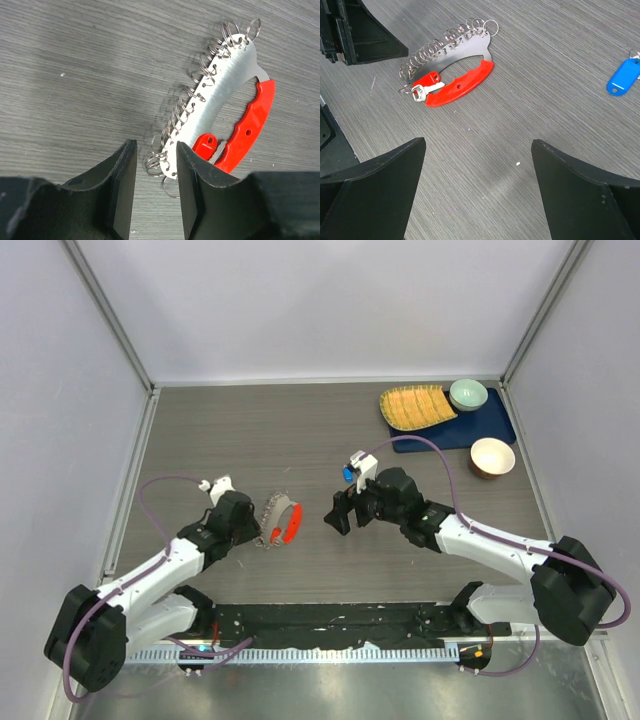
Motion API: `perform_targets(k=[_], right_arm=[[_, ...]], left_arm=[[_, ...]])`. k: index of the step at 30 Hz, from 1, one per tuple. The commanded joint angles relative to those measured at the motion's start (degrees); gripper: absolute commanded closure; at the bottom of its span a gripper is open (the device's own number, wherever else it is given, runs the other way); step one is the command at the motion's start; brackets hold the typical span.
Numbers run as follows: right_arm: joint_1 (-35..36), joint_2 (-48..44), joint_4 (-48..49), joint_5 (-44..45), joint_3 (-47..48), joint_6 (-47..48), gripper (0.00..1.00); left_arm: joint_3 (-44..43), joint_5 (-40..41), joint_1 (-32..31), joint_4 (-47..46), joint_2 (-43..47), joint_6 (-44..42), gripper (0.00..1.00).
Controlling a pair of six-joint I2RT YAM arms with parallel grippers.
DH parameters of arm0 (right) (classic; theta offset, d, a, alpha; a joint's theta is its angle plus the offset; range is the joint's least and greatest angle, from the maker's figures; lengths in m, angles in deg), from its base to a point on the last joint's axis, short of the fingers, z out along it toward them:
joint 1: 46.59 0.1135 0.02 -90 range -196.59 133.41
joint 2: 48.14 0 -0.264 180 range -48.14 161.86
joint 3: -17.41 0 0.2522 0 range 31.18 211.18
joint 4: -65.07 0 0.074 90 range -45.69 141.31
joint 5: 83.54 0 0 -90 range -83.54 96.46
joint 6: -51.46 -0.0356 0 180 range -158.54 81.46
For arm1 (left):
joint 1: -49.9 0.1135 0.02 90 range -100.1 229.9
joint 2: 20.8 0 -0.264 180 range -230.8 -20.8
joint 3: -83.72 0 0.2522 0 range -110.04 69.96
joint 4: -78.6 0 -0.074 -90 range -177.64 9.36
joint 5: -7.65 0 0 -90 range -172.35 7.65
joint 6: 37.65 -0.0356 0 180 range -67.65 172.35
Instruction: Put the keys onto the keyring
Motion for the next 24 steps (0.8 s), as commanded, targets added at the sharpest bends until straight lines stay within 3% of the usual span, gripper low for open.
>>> perform_targets(k=[1,14,24], right_arm=[[0.29,-0.65,3.04,-1.25,-0.08,0.7,0.07],[0.37,-0.73,3.13,-2.05,-0.87,0.88,0.07],[0.37,-0.74,3.13,-1.78,-0.96,0.88,0.07]], left_arm=[[1.1,-2.55,-0.22,-1.09,1.29,1.71,0.59],[3.84,-5.8,-0.22,-1.17,1.2,1.19,0.59],[2.87,-12.13,-0.65,-1.0,-0.04,1.45,0.66]])
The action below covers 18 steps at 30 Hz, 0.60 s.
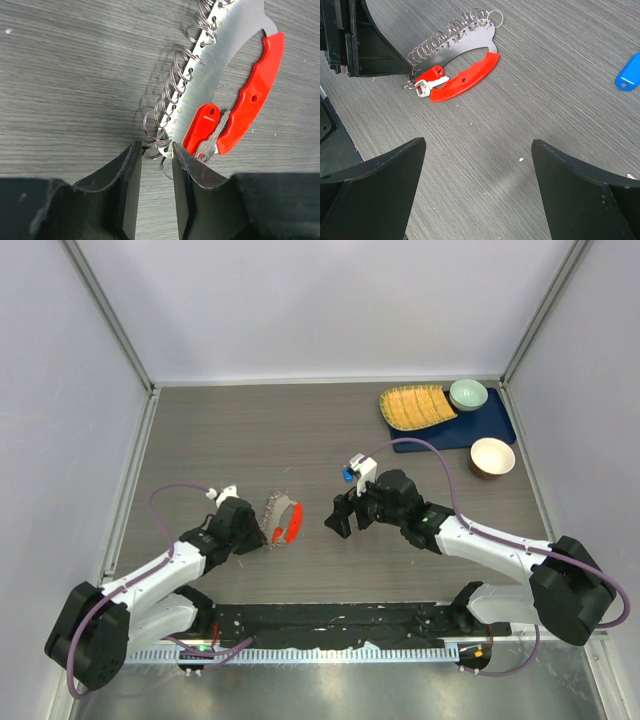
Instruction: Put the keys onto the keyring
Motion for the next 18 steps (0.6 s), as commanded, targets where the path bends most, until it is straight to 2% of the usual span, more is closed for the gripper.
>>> perform_targets(k=[1,6,11,14,18], right_arm=[[0.27,-0.65,2.75,-0.45,0.2,0.66,0.06],[0.26,-0.38,2.75,-0.54,0.29,0.83,0.07],[0.27,-1.17,2.23,0.78,0.2,1.54,0.06],[0.26,-1.26,1.97,1.04,0.11,1.71,0.06],[0.18,-1.26,1.53,1.04,0.11,1.71,0.07]], left_arm=[[-0.98,-3.5,-0.72,1.41,0.38,0.07,0.67],[-1.51,-3.77,-1.34,2.64,1.79,-0.01,0.7],[-7.03,1.41,-1.25,4.58,2.76,-5.98,0.63],[-10.38,3.44,0.32,0.54,-0.48,-10.99,0.61],[-20.28,-2.27,3.94,-4.12,-11.02,-13.72,0.61]])
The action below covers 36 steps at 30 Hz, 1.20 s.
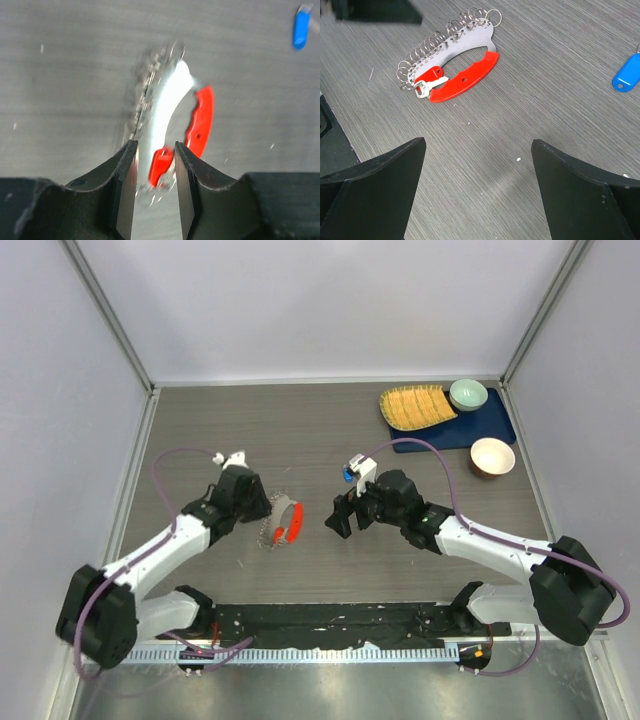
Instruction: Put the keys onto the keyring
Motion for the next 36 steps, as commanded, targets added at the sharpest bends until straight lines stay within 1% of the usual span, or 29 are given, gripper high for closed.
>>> perform_targets(k=[1,3,4,8,15,21,27,31,33,34,36], right_arm=[[0.22,-1.35,1.66,0.72,0.18,0.84,0.07],[0.22,-1.79,1.31,0.98,0.0,1.01,0.07],[0.31,-1.96,1.13,1.07,-0.08,1.1,0.07],[0.22,-2.49,1.04,1.59,-0.35,1.19,0.07],[0.22,-3.2,1.22,2.04,-1.49,1.28,0.06],[0.22,-3.9,1.13,2.21,-2.11,1.54,0.07],[0.13,-3.73,1.3,2.04,-2.37,1.45,0.07],[0.22,-3.72,1.3,1.95,-2.37,1.37,0.07],[0.31,-3.99,1.3,2.03,-2.28,1.45,0.06],[0.22,-4.07,1.3,1.95,-2.28,1.37,0.07],[0.22,-4.34,1.22,2.04,-2.28,1.37,0.07]], left_arm=[[-11.15,-2.9,2.82,-6.9,-12.87,-6.23,0.61],[-14.67,-3.7,3.0,-6.47,-17.73,-7.81,0.61],[-17.91,-3.87,3.17,-5.94,-21.59,-8.08,0.61],[-23.2,-4.84,3.61,-4.45,-29.16,-9.13,0.63],[-27.6,-6.34,3.96,-3.92,-36.82,-10.45,0.65],[-28.05,-4.93,4.05,-3.65,-37.89,-10.45,0.65],[-27.43,-4.58,4.05,-3.04,-38.5,-10.45,0.65],[-28.57,-4.93,4.05,-1.9,-40.17,-10.63,0.66],[-28.66,-5.98,4.05,-1.63,-40.52,-10.54,0.71],[-28.4,-6.42,4.05,-1.63,-40.44,-10.45,0.76],[-27.96,-7.48,4.05,-1.72,-39.47,-10.54,0.81]])
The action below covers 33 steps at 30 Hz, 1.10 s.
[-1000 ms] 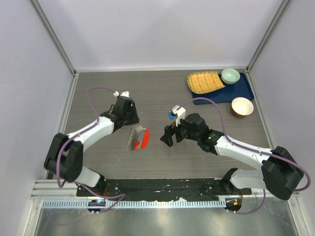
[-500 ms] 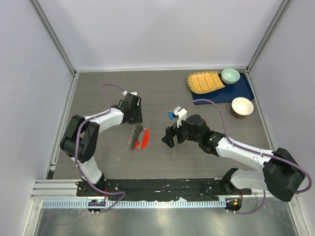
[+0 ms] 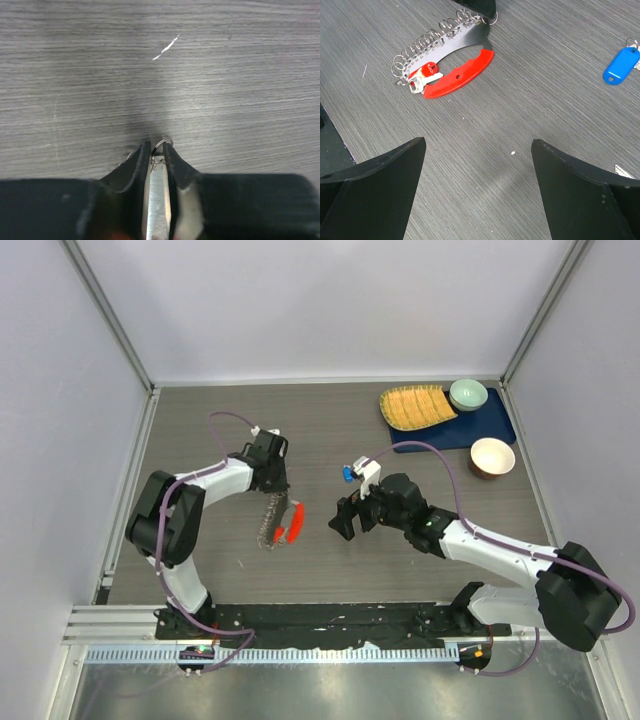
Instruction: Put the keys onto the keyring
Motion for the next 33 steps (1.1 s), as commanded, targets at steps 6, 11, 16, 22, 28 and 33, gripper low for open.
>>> perform_targets(k=[6,11,16,22,28,33], right_arm=[[0.2,-2.75,1.59,0.42,-0.16,0.58,0.07],[0.2,-3.63,4.39,-1.07,-0.6,0.66,0.07],[0.2,-4.68,5.2,-5.55,-0.17,1.89,0.07],[0.2,-6.26,5.45,-9.07,0.1,2.78,0.12],[0.2,-8.28,4.84,-13.19,0.72,5.06,0.22],[0.2,-9.51,1.86,-15.84,2.65,7.69,0.3]], left_arm=[[2.68,-6.11,0.36,-1.57,6.77,-3.61,1.0],[6.89,-7.36,-1.57,-5.61,13.46,-10.64,1.0],[14.26,-6.3,-7.11,-14.13,21.79,-20.93,1.0],[26.29,-10.77,-9.39,-29.06,31.03,-29.54,1.0],[35.11,-17.81,-12.29,-42.88,40.18,-37.46,1.0],[36.43,-23.6,-15.1,-43.15,45.88,-41.5,1.0]])
